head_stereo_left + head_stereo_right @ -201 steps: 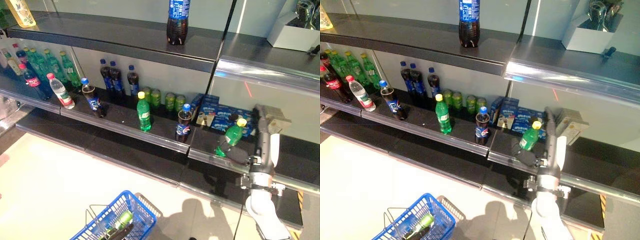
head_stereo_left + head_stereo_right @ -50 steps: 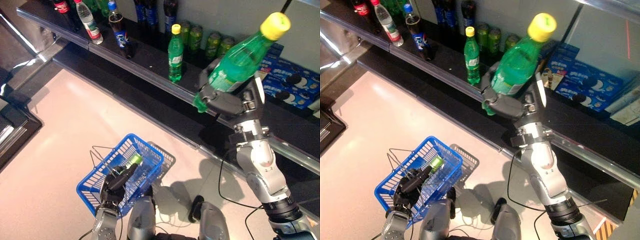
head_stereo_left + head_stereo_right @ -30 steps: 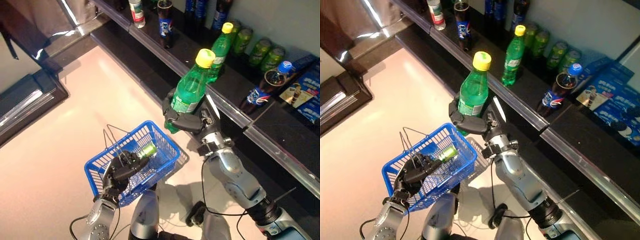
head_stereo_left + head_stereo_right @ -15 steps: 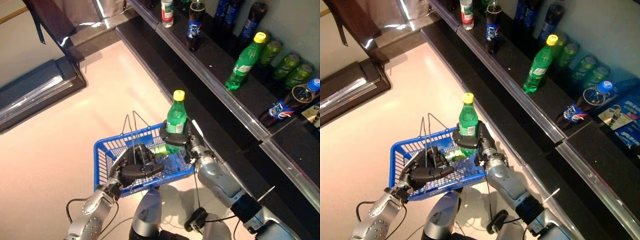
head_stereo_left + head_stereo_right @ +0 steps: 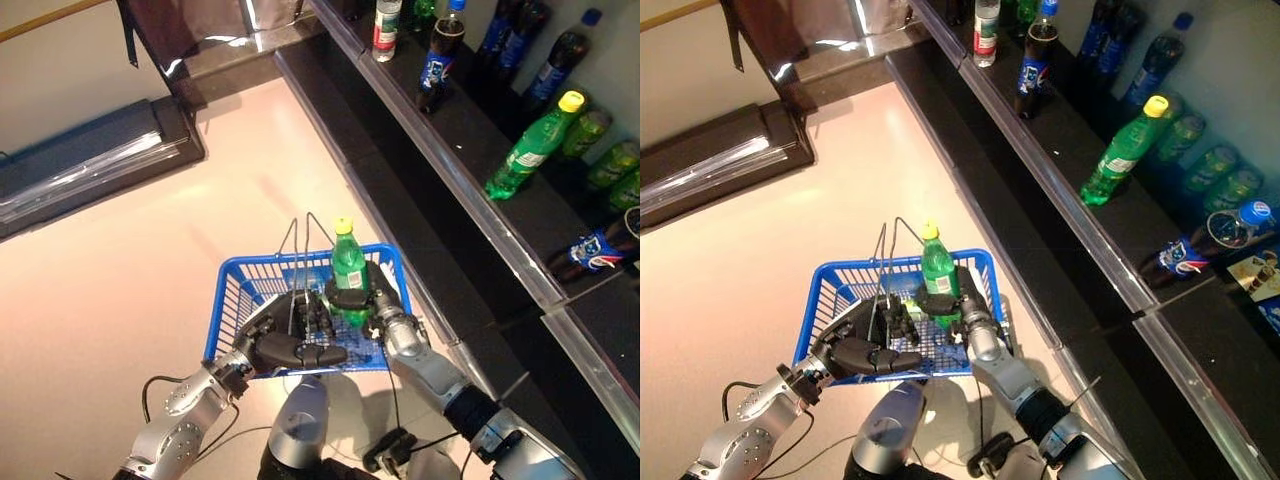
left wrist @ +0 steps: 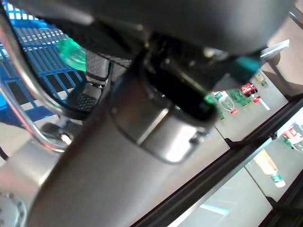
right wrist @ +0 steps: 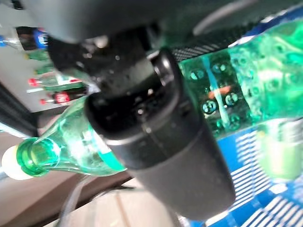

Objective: Pick up the drink and place into the basket.

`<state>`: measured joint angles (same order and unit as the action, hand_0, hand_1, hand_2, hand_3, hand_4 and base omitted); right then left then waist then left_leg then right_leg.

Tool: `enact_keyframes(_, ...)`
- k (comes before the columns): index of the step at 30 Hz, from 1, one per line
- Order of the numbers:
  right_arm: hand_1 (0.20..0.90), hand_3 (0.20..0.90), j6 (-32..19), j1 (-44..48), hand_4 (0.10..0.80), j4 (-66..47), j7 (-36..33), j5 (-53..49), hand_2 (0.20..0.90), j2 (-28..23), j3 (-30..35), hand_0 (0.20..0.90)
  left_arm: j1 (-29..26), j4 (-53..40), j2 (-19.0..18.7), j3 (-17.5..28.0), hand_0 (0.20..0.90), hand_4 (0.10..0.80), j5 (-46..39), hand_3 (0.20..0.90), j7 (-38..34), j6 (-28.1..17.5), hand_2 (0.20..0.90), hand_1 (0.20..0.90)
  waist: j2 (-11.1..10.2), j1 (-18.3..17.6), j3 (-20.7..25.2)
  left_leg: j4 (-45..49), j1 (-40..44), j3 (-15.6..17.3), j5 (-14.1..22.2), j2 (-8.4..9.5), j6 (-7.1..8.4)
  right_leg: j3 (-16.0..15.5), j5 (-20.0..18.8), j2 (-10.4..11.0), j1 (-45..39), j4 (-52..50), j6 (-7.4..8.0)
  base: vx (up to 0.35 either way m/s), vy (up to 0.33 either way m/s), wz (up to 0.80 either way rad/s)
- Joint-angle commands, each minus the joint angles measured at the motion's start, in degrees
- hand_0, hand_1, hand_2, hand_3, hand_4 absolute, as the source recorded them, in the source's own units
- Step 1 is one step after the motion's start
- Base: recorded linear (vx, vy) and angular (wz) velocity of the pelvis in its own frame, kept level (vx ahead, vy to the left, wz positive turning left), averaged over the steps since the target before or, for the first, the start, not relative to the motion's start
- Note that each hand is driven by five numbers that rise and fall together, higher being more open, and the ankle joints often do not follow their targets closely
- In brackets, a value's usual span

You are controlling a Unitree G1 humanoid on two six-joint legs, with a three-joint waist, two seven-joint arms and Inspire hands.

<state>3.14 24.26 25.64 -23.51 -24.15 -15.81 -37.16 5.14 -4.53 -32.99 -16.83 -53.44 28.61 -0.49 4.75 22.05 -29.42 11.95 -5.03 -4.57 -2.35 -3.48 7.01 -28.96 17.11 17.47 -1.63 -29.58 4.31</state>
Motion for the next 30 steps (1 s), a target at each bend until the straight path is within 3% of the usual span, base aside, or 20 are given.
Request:
enact_keyframes(1,0.3,0.2,-4.93,5.66,0.1,-0.66,2.26,1.75,0.3,2.81,-0.17,0.3,-3.83,-18.37,2.99,3.57,0.3,0.1,-6.97,0.2,11.93,-7.74,0.3,0.3,-0.88,0.53,7.19,9.49,-6.09,-1.68,-1.87,0.41,-0.39,-0.04,-13.09,-2.09,-4.7,13.87,-0.36,-0.022,-0.058,0.13)
enact_keyframes(4,0.3,0.2,-4.69,5.18,0.1,4.52,6.23,-0.69,0.3,3.23,-0.5,0.3,-4.05,-18.71,2.21,4.3,0.3,0.1,-6.52,0.2,13.55,-7.13,0.3,0.3,-1.44,1.18,6.75,9.01,-6.4,-1.76,-1.34,0.46,-0.38,-0.27,-13.18,-2.38,-4.67,14.3,-0.36,-0.025,-0.077,0.05)
enact_keyframes(11,0.3,0.2,2.42,7.8,0.1,13.76,15.22,1.23,0.3,3.61,-3.66,0.3,-6.18,-19.88,0.12,5.84,0.3,0.1,-6.99,0.2,14.62,-4.87,0.3,0.3,-3.02,3.06,5.06,7.71,-7.21,-2.03,0.1,0.52,-0.43,-0.83,-13.6,-2.98,-4.21,15.41,-0.26,-0.039,-0.085,0.05)
enact_keyframes(17,0.3,0.2,6.05,11.41,0.1,17.97,22.96,11.77,0.3,3.82,-7.55,0.3,-7.76,-20.69,-1.16,6.43,0.3,0.1,-6.28,0.2,15.78,-2.65,0.3,0.3,-4.14,4.87,3.89,6.76,-7.71,-3.09,0.53,1.05,-0.63,-1.51,-14.01,-3.47,-4.11,16.33,-0.15,-0.007,-0.075,0.05)
enact_keyframes(22,0.3,0.2,6.88,13.47,0.1,19.63,20.55,17.18,0.3,4.23,-8.79,0.3,-8.38,-21.06,-1.85,6.11,0.3,0.1,-5.75,0.2,15.86,-2.23,0.3,0.3,-4.37,5.45,3.5,6.23,-7.88,-3.52,0.4,1.24,-0.88,-1.65,-14.23,-3.62,-3.8,16.55,-0.09,-0.001,-0.039,0.11)
enact_keyframes(25,0.3,0.2,7.18,17.72,0.1,23.9,20.04,29.87,0.3,4.96,-8.99,0.3,-9.87,-21.37,-1.51,5.83,0.3,0.1,-5.54,0.2,16.35,-0.73,0.3,0.3,-4.22,5.83,2.89,5.61,-8.47,-3.48,0.06,1.41,-1.04,-1.8,-14.5,-3.54,-3.0,16.54,0.21,-0.022,-0.014,0.11)
enact_keyframes(30,0.3,0.2,9.83,18.97,0.1,26.03,21.06,41.72,0.3,4.5,-11.17,0.3,-10.73,-22.18,-0.89,5.23,0.3,0.1,-6.38,0.2,15.78,0.0,0.3,0.3,-3.66,5.9,2.25,5.13,-8.85,-3.62,-0.04,1.71,-1.6,-1.82,-14.92,-3.03,-1.82,16.14,0.59,-0.006,0.003,0.02)
